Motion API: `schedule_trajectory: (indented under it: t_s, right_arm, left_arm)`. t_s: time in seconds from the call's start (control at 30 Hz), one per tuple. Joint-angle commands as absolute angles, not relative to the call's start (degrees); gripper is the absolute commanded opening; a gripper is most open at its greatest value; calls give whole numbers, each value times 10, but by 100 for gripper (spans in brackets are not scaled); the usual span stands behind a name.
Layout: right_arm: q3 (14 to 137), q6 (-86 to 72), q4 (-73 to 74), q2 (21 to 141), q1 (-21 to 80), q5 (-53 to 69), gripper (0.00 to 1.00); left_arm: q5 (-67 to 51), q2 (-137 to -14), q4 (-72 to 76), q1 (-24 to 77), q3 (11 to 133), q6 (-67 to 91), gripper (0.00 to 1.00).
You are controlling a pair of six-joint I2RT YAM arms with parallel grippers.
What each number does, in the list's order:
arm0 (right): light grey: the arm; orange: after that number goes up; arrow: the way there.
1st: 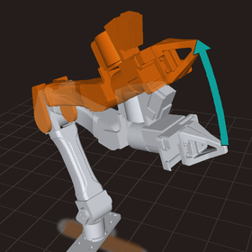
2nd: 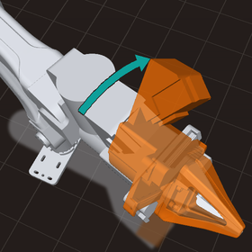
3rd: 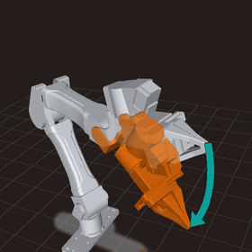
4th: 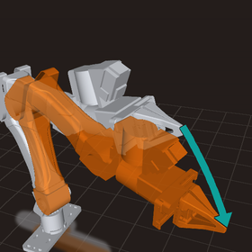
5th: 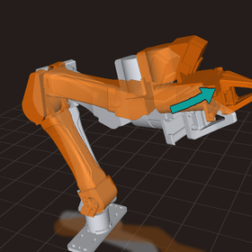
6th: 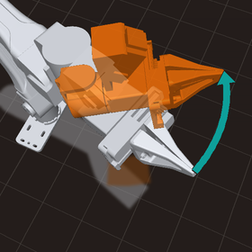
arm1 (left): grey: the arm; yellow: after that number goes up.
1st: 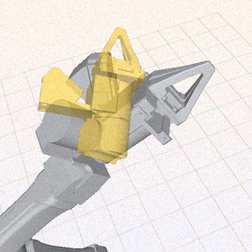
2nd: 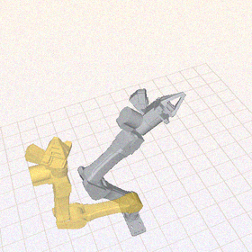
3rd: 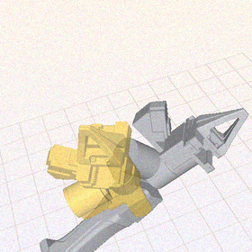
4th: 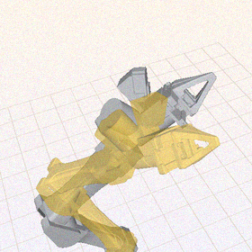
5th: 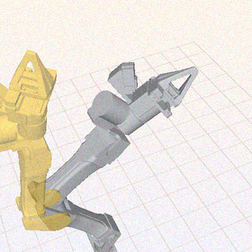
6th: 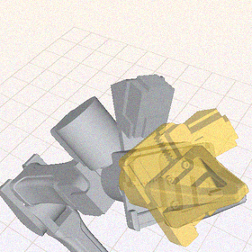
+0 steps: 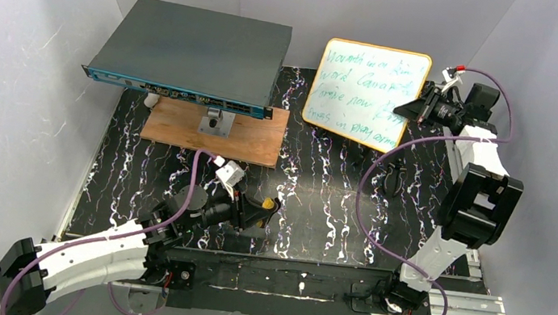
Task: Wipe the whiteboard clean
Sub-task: Pick up the whiteboard from the whiteboard stand.
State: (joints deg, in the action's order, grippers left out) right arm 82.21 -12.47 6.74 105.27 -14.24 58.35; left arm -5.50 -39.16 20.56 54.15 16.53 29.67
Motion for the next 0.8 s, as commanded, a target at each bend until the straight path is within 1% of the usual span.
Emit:
schedule_trajectory:
  t_s: [0.0,0.13,0.3,0.4,0.5,0.63,0.67,0.77]
  right_arm:
    - [834,-174,-11,982,-142,618,1]
    - [848,-226,-43,973,-137,627,1]
    - [822,-249,-57,943,-131,640,1]
    - [806,-234,-26,917,-127,658,1]
    - [781,-165,75,872,-127,677,1]
    - [743,-11,266,800,-127,699,1]
    - [730,50,317,785,-127,708,1]
    - [678,165,455,746,-127,722,1]
  left_arm:
    - [-69,-394,218,540,168,294,0]
    - [-66,-389,212,540,171,290,0]
    - [-60,-368,190,540,174,285,0]
    - [-57,-356,172,540,178,281,0]
    - [-50,-340,149,540,185,278,0]
    - [-35,-318,137,540,186,284,0]
    - [-23,-312,132,540,187,291,0]
    - [-9,-302,129,540,186,301,0]
